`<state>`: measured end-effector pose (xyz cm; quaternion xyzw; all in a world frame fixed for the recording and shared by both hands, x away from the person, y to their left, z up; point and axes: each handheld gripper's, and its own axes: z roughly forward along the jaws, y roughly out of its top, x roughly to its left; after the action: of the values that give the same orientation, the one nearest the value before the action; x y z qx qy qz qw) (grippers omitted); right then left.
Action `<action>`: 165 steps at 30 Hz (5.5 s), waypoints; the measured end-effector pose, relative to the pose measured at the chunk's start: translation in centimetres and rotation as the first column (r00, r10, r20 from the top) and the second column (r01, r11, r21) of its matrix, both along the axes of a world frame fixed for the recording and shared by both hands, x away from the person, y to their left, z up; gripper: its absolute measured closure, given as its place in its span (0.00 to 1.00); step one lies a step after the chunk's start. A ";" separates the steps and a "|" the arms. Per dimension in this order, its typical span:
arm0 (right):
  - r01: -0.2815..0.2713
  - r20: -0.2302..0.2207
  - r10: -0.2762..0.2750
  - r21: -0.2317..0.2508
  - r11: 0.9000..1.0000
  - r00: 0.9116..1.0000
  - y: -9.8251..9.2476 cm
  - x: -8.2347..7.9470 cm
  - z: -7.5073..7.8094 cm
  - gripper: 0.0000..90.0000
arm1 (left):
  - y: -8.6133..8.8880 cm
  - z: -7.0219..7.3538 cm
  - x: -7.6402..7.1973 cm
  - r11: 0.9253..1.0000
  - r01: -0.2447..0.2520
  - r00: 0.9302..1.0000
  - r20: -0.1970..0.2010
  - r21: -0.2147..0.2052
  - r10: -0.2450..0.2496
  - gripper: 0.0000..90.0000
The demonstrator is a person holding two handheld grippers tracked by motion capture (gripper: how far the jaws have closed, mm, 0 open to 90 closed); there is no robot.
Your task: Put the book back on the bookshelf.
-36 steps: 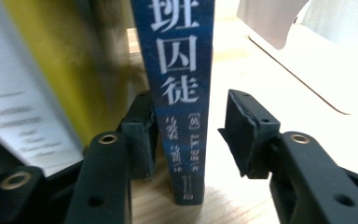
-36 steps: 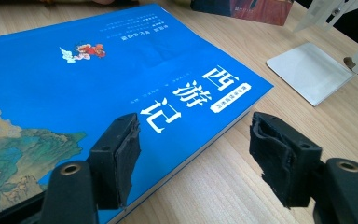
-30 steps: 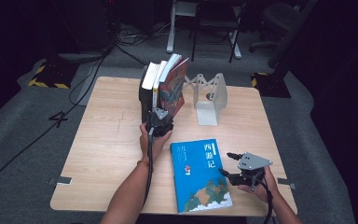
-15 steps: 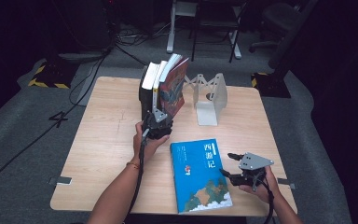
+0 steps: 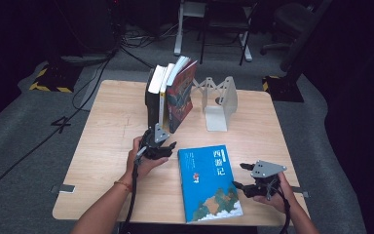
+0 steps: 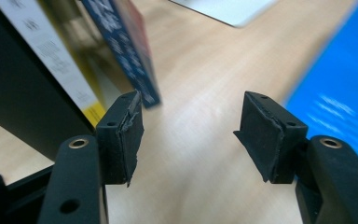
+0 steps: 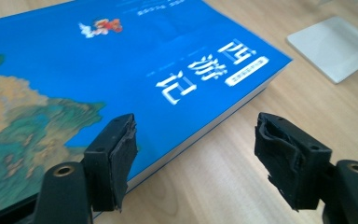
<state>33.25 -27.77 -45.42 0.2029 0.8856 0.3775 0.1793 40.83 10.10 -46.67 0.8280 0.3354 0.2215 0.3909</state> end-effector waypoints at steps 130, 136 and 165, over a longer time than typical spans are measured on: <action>-0.041 -0.025 0.044 0.108 0.993 0.999 2.3 -1.9 0.2 0.33 | -9.8 -0.2 -13.2 0.907 0.419 0.905 -0.106 0.049 -0.412 0.35; -0.034 -0.010 0.035 0.118 0.992 0.999 2.6 -1.7 0.4 0.34 | -9.0 0.9 -13.8 0.886 0.455 0.890 -0.038 0.091 -0.454 0.66; -0.154 0.028 0.152 0.071 0.986 0.988 6.2 2.1 -0.5 0.37 | -0.8 1.2 -9.9 0.905 0.425 0.904 -0.031 -0.019 -0.426 0.83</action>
<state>35.32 -21.53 -45.97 0.1364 0.8821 0.4243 0.1524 30.95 9.28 -45.44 0.8826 0.1549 0.1145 0.4288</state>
